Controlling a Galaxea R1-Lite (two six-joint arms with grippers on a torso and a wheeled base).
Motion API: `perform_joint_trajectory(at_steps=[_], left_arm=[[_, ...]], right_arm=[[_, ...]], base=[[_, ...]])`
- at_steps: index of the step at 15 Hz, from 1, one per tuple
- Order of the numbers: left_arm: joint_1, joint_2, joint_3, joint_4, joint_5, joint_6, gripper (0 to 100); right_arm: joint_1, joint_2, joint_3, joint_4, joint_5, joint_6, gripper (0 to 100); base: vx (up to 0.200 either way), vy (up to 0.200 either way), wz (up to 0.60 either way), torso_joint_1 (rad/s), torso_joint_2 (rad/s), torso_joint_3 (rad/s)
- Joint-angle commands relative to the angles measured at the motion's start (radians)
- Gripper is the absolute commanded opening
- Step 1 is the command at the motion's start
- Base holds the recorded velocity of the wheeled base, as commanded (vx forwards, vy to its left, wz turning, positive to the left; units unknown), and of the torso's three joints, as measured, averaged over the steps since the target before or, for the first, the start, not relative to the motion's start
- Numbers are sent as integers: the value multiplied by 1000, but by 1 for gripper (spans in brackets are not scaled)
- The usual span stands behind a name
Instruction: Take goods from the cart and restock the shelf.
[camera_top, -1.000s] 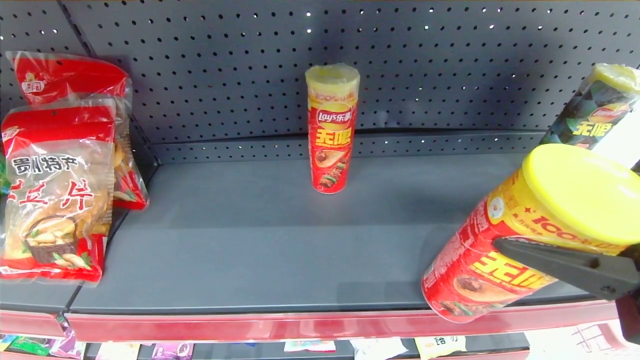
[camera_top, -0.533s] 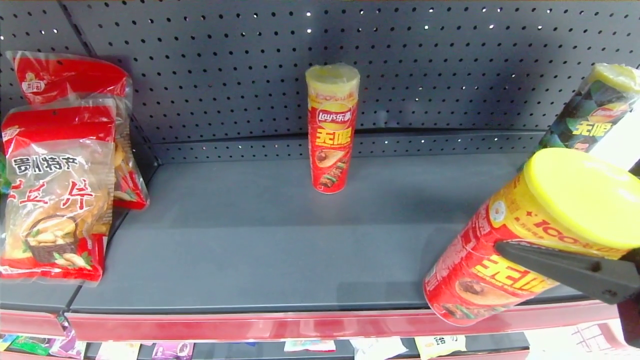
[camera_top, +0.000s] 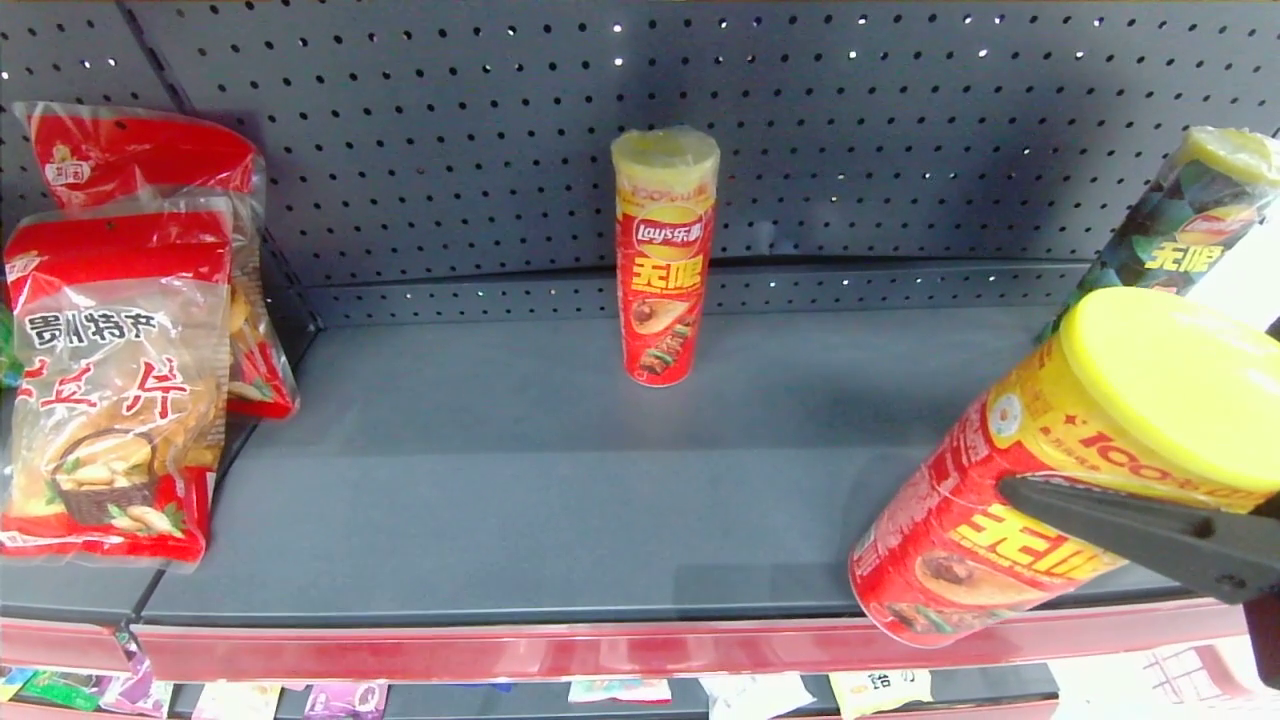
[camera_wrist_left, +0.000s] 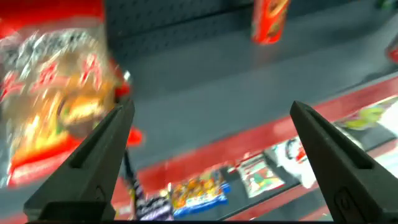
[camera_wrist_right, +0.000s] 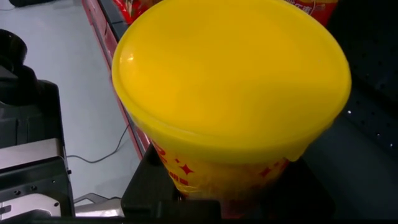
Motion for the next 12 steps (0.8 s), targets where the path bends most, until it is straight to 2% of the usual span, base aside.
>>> perform_joint_trajectory(at_steps=[1,3,4,5,6,7,9,10,11,12], left_arm=[[-54,485,-203,-224,-14,-16,100],[-55,684,-290,-330,-23,-14,100],[-80,727,-282,-345,-66,0,100],[-103,755,-273,-347,-91,24,100],[-116,850,-265,-373,-103,85,100],[-116,924,-264,-446,-107,92,100],[-121,1060,-270,-613,-154,98,100],[-124,1135,-279,-715,-175,118,100],[-135,1190,-281,-807,-173,130,100],[-155,1209,-272,-864,-169,122,100]], right_arm=[[0,6,-6,0,1,1,0],[-3,13,-6,-2,1,1,0],[-3,23,-6,-5,-1,1,0],[-3,24,-8,-5,-1,1,0],[-3,29,-8,-6,-1,1,0],[-4,29,-8,-6,-1,2,0],[-14,33,-6,-6,1,25,0],[-17,36,-5,-8,1,39,0],[-24,38,-6,-8,1,43,0],[-44,38,-5,-8,4,43,0]], base=[[0,0,0,0,0,0],[0,0,0,0,0,0],[0,0,0,0,0,0],[0,0,0,0,0,0],[0,0,0,0,0,0],[0,0,0,0,0,0],[0,0,0,0,0,0],[0,0,0,0,0,0],[0,0,0,0,0,0],[0,0,0,0,0,0]])
